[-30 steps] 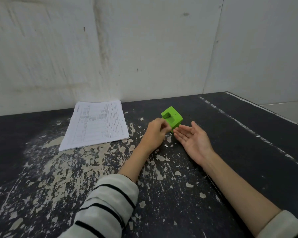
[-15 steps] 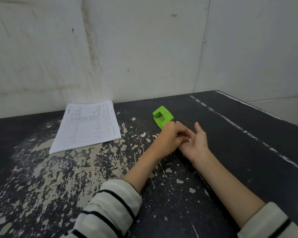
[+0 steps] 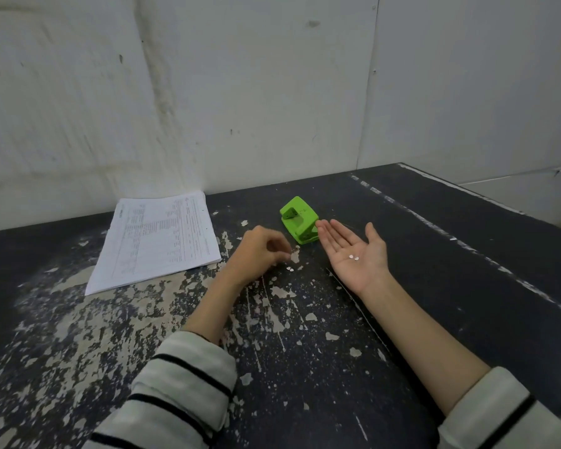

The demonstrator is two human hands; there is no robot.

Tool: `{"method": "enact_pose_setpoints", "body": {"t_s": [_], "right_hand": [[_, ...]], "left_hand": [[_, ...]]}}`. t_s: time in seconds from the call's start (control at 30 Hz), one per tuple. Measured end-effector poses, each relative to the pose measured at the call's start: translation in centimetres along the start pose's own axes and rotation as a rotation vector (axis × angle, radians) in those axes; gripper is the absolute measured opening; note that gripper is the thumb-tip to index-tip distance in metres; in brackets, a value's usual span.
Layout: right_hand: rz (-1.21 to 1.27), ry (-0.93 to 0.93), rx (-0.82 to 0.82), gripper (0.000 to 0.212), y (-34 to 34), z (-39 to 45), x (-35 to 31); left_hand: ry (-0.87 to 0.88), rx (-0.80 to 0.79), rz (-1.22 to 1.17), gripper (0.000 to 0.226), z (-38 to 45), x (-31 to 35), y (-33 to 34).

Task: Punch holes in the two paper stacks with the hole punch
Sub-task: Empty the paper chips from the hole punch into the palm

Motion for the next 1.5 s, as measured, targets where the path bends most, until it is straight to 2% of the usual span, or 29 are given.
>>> {"method": "enact_pose_setpoints", "body": {"t_s": [0.1,0.3,0.47,0.63,0.83,1.03,1.2,1.5], "right_hand": [[-0.004,0.001,0.009,0.059,-0.1,0.1,0.0],[-0.007,-0.002,0.012,0.058,-0.1,0.1,-0.1],[-0.016,-0.007,0.019,0.057,-0.1,0.2,-0.1],[-0.041,-0.004,0.022,0.058,-0.2,0.4,0.1],[-0.061,-0.004,0.029,0.058,-0.2,0.4,0.1],[-0.069,-0.008,0.026,0.058,-0.1,0.5,0.1],[-0.088,-0.009,0.030,0.058,-0.1,0.5,0.3],[-0.129,-0.006,0.044,0.057,-0.1,0.5,0.7]], "left_hand": [[-0.055,-0.043,-0.023,0.014,-0.4,-1.2,-0.1],[-0.055,-0.035,-0.055,0.011,-0.6,-1.8,-0.3],[-0.026,0.001,0.010,0.007,-0.4,-1.6,0.3],[0.032,-0.048,0.108,0.007,-0.2,-0.9,1.3],[0.030,-0.132,-0.071,0.010,-0.1,-0.5,0.3],[-0.008,-0.093,-0.084,0.021,-0.6,-0.9,0.1],[0.008,0.022,-0.101,0.013,-1.1,-0.9,0.9],[0.060,0.060,0.032,0.008,-1.0,-0.3,1.7]]}}
Point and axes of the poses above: each hand's wrist, its own z-axis towards the middle knuckle, its own y-axis out of the palm, x = y × z, the point moved 3 cm from there along z, towards the middle knuckle, and after that the axes turned 10 degrees about y, right-handed, at the moved point
